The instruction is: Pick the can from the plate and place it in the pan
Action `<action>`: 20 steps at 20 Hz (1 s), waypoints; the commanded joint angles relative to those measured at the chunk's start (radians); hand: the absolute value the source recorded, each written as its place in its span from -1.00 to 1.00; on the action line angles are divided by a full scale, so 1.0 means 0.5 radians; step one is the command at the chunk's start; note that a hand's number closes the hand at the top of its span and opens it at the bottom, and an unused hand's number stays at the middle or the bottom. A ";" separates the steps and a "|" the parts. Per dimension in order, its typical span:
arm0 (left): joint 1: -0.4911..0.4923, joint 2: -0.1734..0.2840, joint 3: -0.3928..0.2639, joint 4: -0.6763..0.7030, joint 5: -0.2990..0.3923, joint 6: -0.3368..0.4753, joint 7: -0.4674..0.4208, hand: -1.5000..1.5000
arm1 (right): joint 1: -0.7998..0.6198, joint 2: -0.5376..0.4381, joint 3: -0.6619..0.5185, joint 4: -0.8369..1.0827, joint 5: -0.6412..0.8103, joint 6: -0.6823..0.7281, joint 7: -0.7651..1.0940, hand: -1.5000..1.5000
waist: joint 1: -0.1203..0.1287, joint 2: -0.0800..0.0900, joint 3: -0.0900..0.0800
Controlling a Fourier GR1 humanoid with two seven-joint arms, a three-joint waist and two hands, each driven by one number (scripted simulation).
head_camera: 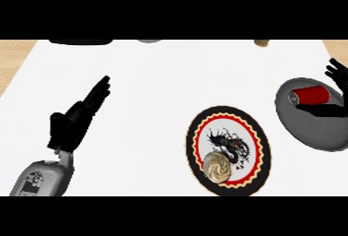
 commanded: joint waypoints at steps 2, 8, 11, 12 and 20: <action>0.036 -0.024 -0.046 -0.052 -0.052 0.024 0.017 0.00 | 0.063 -0.200 -0.110 0.092 -0.111 0.463 -0.101 -1.00 | 0.009 0.001 0.003; 0.123 0.031 0.038 -0.069 -0.001 -0.021 -0.017 0.00 | 0.326 -0.303 -0.123 0.084 -0.120 0.805 -0.477 -1.00 | -0.018 -0.014 0.001; 0.104 -0.017 0.007 -0.088 -0.032 0.026 0.037 0.00 | 0.381 -0.370 -0.151 0.034 -0.148 0.885 -0.585 -1.00 | -0.026 -0.016 0.003; 0.034 0.040 0.076 0.019 0.022 -0.062 -0.047 0.00 | 0.372 -0.300 -0.159 0.033 -0.156 0.817 -0.592 -1.00 | -0.031 -0.009 0.001; 0.164 0.001 0.037 -0.053 -0.017 -0.027 -0.056 0.00 | 0.686 -0.361 -0.168 -0.046 -0.193 1.060 -0.784 -1.00 | -0.054 -0.031 0.002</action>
